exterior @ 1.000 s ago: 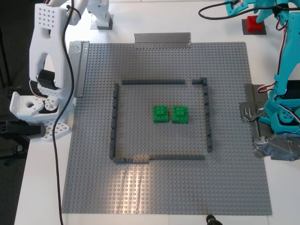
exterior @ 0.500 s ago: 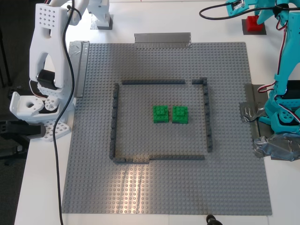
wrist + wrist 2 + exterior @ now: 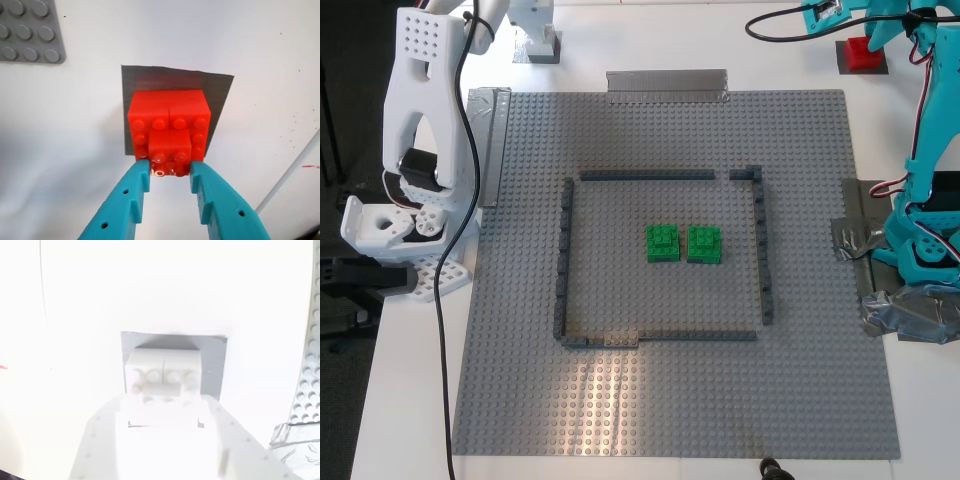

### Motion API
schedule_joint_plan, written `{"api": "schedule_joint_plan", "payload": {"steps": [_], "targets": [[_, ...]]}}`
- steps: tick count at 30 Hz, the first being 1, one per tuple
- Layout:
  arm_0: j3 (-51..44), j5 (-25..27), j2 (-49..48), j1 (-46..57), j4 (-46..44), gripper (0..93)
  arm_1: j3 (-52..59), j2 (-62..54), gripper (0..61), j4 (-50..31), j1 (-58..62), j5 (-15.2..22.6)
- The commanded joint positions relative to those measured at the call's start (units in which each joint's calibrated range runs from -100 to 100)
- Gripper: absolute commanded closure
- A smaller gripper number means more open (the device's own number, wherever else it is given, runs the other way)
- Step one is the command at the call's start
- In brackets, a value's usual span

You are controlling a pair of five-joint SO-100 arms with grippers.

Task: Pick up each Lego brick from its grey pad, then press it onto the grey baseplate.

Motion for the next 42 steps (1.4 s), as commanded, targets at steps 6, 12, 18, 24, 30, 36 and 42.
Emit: {"api": "schedule_joint_plan", "payload": {"steps": [6,12,18,24,30,36,42], "targets": [[-9.7,0.3,-2.8,0.6,7.6,92.7,-4.9,-0.8,44.8,-0.4,-1.4,-0.2],[-13.6,0.3,-8.6,0.2,12.6,92.7,-4.6,0.4,48.9,-0.3,-1.4,-0.1],[-1.3,4.9,-24.2,-3.1,12.6,92.7,-5.2,0.3,54.8,0.4,-1.2,-0.1],[21.0,8.9,-37.7,-11.1,12.0,92.7,-9.3,-0.4,61.2,2.7,-0.4,-0.4],[37.6,9.8,-48.8,-21.9,5.7,92.7,-11.8,-5.2,61.2,4.8,1.1,-1.4],[46.1,9.7,-58.4,-33.0,3.1,92.7,-9.4,-12.8,61.2,9.7,3.1,-1.6],[50.6,9.8,-62.5,-43.1,3.7,92.7,3.1,-24.8,61.2,11.8,8.1,-4.4]]}}
